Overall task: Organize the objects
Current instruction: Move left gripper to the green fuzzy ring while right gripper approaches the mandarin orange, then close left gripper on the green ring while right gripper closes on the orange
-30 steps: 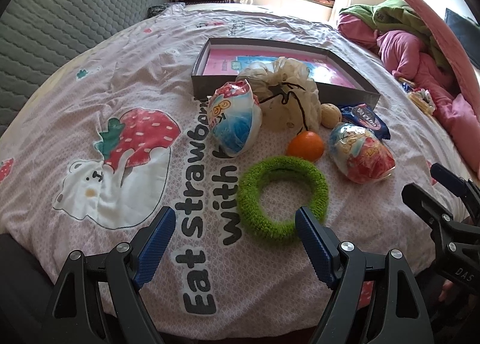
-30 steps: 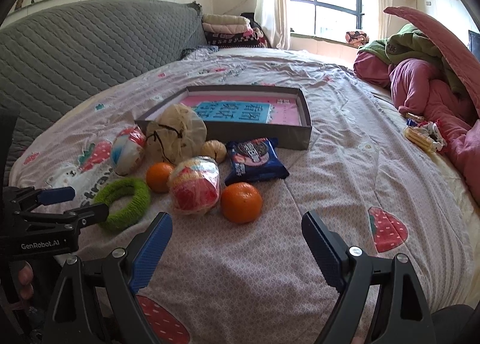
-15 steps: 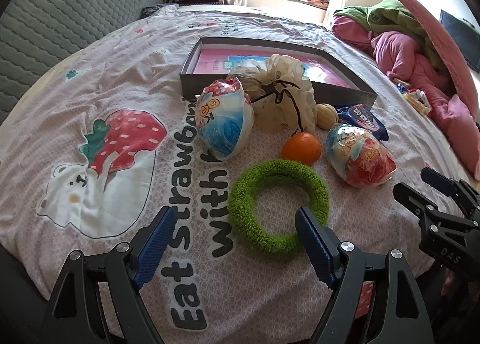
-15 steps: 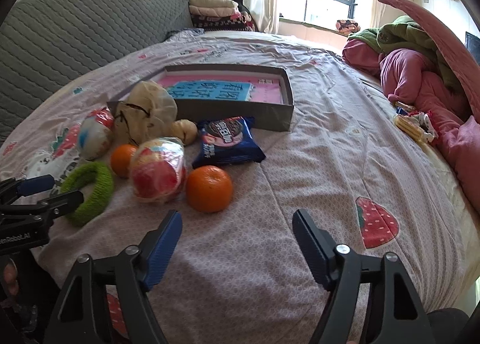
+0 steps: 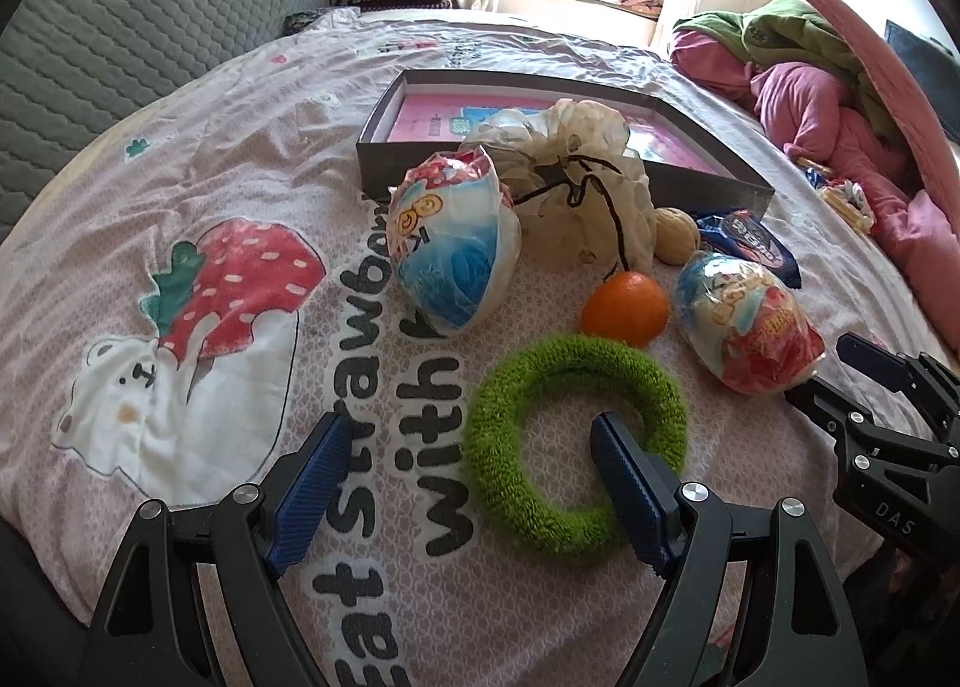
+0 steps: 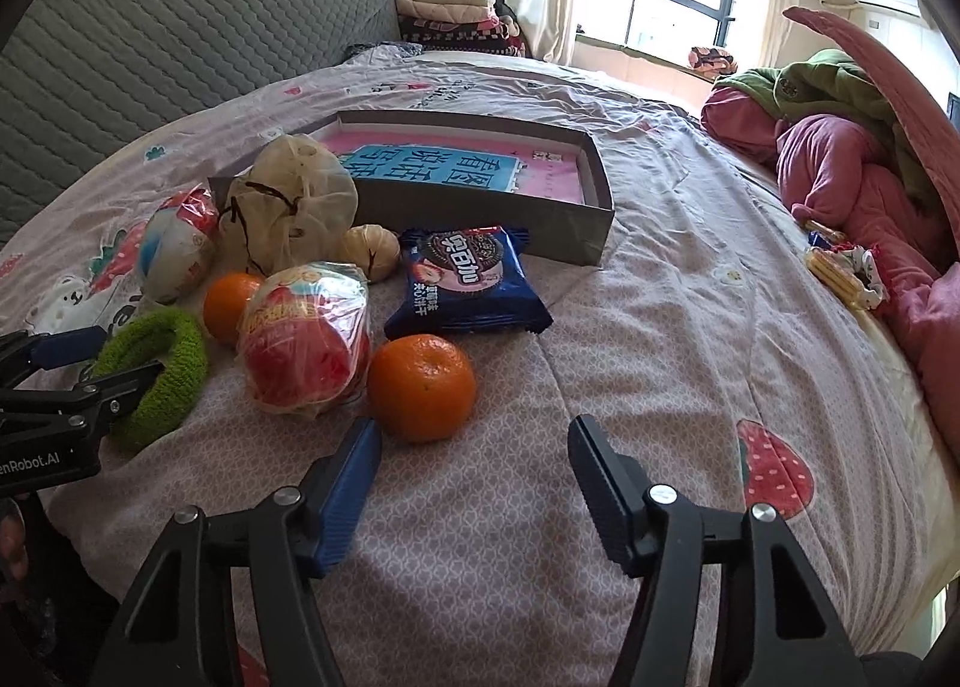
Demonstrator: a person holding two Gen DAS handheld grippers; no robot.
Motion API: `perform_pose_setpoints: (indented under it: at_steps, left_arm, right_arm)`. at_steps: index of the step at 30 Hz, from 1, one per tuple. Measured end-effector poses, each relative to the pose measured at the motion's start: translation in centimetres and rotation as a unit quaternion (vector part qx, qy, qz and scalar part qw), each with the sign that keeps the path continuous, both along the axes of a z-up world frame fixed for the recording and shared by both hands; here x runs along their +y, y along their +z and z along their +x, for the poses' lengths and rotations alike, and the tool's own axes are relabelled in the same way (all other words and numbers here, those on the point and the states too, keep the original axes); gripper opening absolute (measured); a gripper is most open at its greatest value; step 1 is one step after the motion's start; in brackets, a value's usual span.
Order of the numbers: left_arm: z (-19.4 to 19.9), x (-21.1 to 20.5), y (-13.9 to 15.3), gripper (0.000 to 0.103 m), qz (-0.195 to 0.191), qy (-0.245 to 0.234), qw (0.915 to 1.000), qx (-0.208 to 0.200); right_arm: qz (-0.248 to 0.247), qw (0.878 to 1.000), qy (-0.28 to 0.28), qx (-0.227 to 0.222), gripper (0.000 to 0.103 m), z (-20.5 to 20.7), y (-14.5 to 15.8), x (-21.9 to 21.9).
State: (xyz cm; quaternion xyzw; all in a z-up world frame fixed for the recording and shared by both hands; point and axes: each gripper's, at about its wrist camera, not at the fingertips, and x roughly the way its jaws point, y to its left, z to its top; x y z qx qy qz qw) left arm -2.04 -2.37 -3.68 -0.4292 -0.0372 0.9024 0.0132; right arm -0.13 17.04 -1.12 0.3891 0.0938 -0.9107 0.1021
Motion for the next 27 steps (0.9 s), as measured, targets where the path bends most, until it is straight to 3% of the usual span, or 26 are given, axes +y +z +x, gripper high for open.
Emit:
perform_pose_setpoints:
  at_steps: [6, 19, 27]
  left_arm:
    - [-0.6, 0.4, -0.2, 0.078, -0.014, -0.004, 0.9998, 0.011]
    - [-0.9, 1.0, -0.2, 0.033, 0.010, -0.031, 0.9992, 0.022]
    - [-0.3, 0.7, 0.1, 0.015, 0.040, -0.043, 0.9979, 0.026]
  right_arm:
    - [-0.004, 1.000, 0.017, -0.009, 0.057, -0.6, -0.5, -0.5]
    - [-0.023, 0.999, 0.046, -0.013, 0.039, -1.2, -0.9, -1.2]
    - [-0.019, 0.998, 0.055, -0.003, 0.038, -1.3, -0.8, -1.5]
